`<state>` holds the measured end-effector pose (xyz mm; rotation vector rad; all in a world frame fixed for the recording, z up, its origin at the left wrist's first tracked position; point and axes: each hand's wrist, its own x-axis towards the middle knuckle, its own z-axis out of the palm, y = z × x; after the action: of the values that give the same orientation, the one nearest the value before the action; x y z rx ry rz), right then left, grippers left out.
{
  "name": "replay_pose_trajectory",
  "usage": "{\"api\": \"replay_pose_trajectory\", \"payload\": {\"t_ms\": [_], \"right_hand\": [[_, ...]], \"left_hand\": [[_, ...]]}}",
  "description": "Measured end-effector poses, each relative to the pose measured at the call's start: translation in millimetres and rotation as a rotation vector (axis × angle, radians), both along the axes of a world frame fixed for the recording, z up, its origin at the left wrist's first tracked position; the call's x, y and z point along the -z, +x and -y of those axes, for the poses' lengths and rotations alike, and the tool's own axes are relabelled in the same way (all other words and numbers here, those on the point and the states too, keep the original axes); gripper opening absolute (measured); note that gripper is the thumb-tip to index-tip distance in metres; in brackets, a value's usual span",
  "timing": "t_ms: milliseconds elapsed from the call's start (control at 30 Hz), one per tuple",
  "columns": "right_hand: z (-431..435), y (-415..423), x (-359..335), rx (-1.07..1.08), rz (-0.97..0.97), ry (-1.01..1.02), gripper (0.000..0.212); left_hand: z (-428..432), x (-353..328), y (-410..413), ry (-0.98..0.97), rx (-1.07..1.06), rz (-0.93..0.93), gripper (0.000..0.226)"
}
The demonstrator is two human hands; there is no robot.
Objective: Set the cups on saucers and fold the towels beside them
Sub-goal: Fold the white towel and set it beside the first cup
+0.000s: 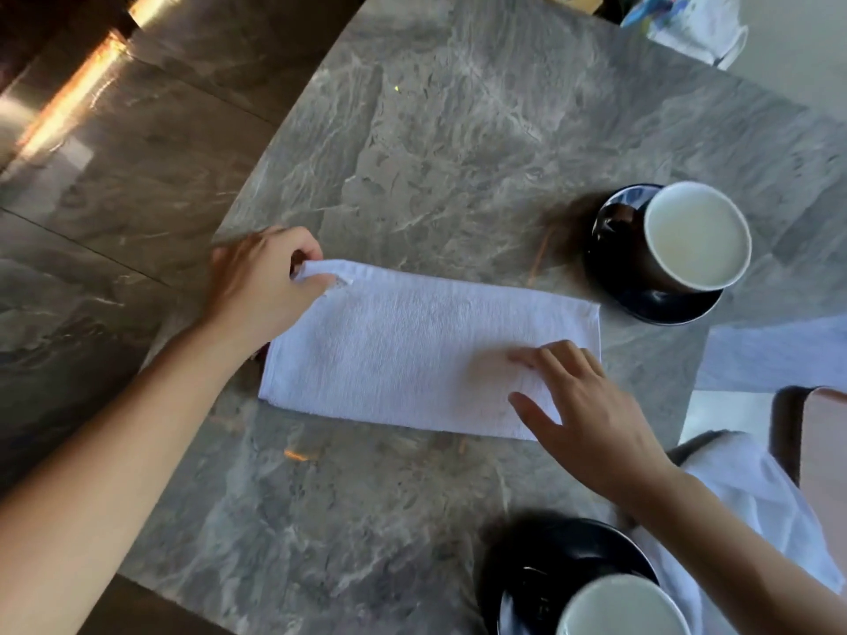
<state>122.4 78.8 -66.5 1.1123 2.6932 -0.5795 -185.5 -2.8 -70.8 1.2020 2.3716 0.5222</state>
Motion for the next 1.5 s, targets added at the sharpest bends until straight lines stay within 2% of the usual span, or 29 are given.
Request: {"api": "replay_pose_trajectory", "payload": {"t_ms": [100,200,267,367,467,500,567,667,800,900,967,1033,1133,1233,1500], "right_hand": [[-9.3,-17.1,-3.2,0.036,0.039,0.037,0.051],[-18.7,-44.2,-7.0,0.054,0.033,0.109,0.05],[-26.7,-66.5,-6.2,0.08,0.022,0.077,0.05],[-46.7,-99.6,1.6,0.118,-0.007,0.001,0.045],[-66.7,-130.8,11.4,0.129,-0.038,0.026,0.043],[-71.6,-139.8,15.5,0.118,-0.042,0.071,0.043],[-78.2,-152.0,24.9,0.087,-0.032,0.155,0.047],[-80.6,-148.4,41.7,0.001,-0.028,0.17,0.063],[-80.6,-128.7,56.2,-0.067,-0.167,0.205,0.058],[-79.0,-126.6,40.8,-0.094,-0.291,0.119,0.047],[-66.9,-115.2,23.5,-0.158,-0.432,0.081,0.031],[-43.6,-88.7,10.8,-0.273,-0.489,0.038,0.016],[-14.7,-33.6,3.4,-0.402,-0.33,0.017,0.026],[-7.9,11.1,10.8,-0.449,-0.14,0.079,0.032],[-11.8,25.8,26.6,-0.289,-0.265,0.064,0.013]], "left_hand": [[2.5,-31.3,-1.4,0.102,0.05,0.058,0.017],[13.0,-68.4,7.5,0.203,0.154,0.019,0.014],[18.8,-86.2,17.7,0.247,0.207,0.143,0.011],[28.0,-86.4,38.2,0.276,0.247,0.368,0.03],[43.9,-61.9,68.6,0.233,0.139,0.623,0.042],[49.0,-51.7,79.9,0.198,0.12,0.643,0.047],[55.2,-30.2,98.0,0.113,0.15,0.557,0.048],[54.3,-9.9,110.9,0.033,0.202,0.391,0.038],[57.0,-0.3,113.7,-0.014,0.28,0.227,0.033],[62.4,-2.1,113.9,-0.06,0.29,0.163,0.035],[65.0,-5.6,114.6,-0.084,0.335,0.108,0.041],[66.9,-7.5,114.0,-0.09,0.4,0.004,0.048],[70.7,-5.0,114.8,-0.016,0.453,-0.149,0.047],[69.4,4.7,116.9,0.047,0.504,-0.223,0.041],[60.6,18.3,109.4,0.166,0.513,-0.237,0.013]]}}
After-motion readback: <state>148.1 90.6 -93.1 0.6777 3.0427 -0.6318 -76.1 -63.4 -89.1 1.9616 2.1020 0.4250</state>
